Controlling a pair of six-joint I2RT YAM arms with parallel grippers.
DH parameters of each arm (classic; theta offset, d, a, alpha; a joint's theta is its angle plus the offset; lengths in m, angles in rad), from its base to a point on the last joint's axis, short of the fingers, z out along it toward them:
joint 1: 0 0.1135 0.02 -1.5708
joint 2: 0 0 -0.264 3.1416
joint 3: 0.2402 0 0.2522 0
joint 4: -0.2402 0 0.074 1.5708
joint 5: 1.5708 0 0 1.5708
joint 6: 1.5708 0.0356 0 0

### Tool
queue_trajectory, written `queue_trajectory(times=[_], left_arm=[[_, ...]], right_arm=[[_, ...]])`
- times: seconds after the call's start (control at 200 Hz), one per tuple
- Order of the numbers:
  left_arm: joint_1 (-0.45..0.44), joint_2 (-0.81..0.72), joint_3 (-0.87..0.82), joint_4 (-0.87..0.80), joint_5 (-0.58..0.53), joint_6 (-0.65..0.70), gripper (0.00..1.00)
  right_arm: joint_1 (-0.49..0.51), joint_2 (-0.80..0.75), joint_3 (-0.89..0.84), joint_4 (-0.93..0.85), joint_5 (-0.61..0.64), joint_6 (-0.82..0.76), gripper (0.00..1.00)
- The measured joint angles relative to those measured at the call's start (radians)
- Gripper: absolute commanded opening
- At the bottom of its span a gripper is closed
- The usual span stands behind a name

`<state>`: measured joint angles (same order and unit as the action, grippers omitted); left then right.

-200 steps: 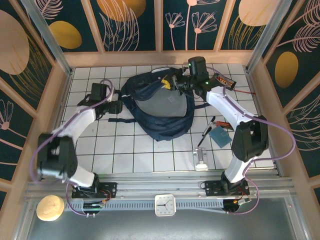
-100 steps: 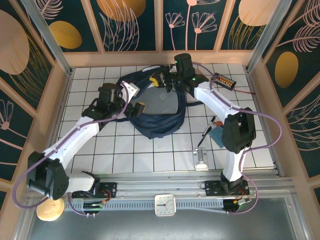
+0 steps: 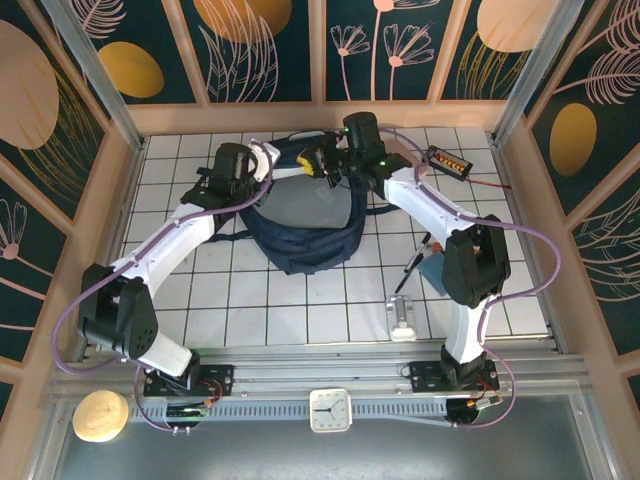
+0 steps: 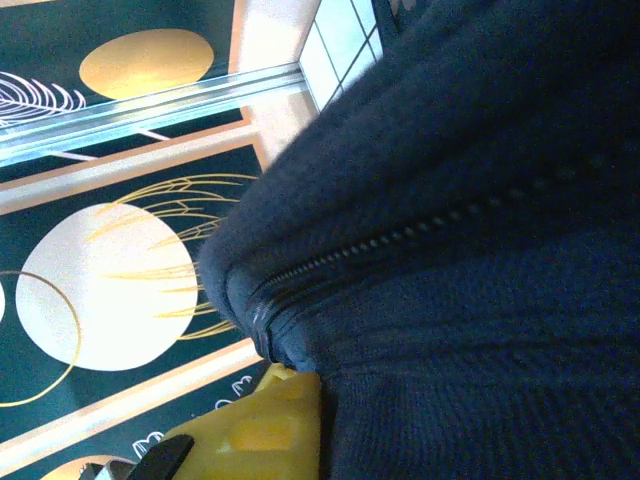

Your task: Pack books, pencil case, and school supplies into a backpack

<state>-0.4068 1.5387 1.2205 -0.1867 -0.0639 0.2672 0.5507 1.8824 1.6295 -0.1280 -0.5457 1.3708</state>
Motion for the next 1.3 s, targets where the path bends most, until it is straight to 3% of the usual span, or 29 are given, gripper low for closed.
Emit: queue_trajectory(times=[0.175,0.34,0.505,0.621,0.821,0.991,1.151,1.301], left_arm=[[-0.010,0.000,0.000,-0.026,0.002,-0.011,0.00],[-0.012,-0.016,-0.021,-0.024,0.006,-0.040,0.00],[-0.012,-0.033,-0.044,-0.027,0.006,-0.068,0.00],[-0.012,-0.034,-0.025,-0.063,0.006,-0.094,0.00],[-0.011,-0.035,-0.007,-0.094,0.012,-0.143,0.00],[-0.010,-0.048,-0.026,-0.104,0.036,-0.183,0.00],[-0.010,-0.072,-0.055,-0.111,0.059,-0.233,0.00],[-0.010,-0.085,-0.082,-0.109,0.080,-0.282,0.00]], right_arm=[[-0.011,-0.032,-0.052,-0.006,-0.013,-0.026,0.16],[-0.054,-0.123,-0.071,-0.105,-0.061,-0.115,0.33],[-0.115,-0.237,-0.069,-0.220,-0.091,-0.235,0.63],[-0.155,-0.290,-0.032,-0.414,-0.045,-0.389,0.99],[-0.288,-0.271,0.053,-0.653,0.272,-0.748,0.99],[-0.382,-0.028,0.057,-0.603,0.537,-1.040,0.99],[-0.426,0.212,0.134,-0.528,0.617,-1.211,0.99],[-0.439,0.391,0.367,-0.503,0.635,-1.308,0.99]])
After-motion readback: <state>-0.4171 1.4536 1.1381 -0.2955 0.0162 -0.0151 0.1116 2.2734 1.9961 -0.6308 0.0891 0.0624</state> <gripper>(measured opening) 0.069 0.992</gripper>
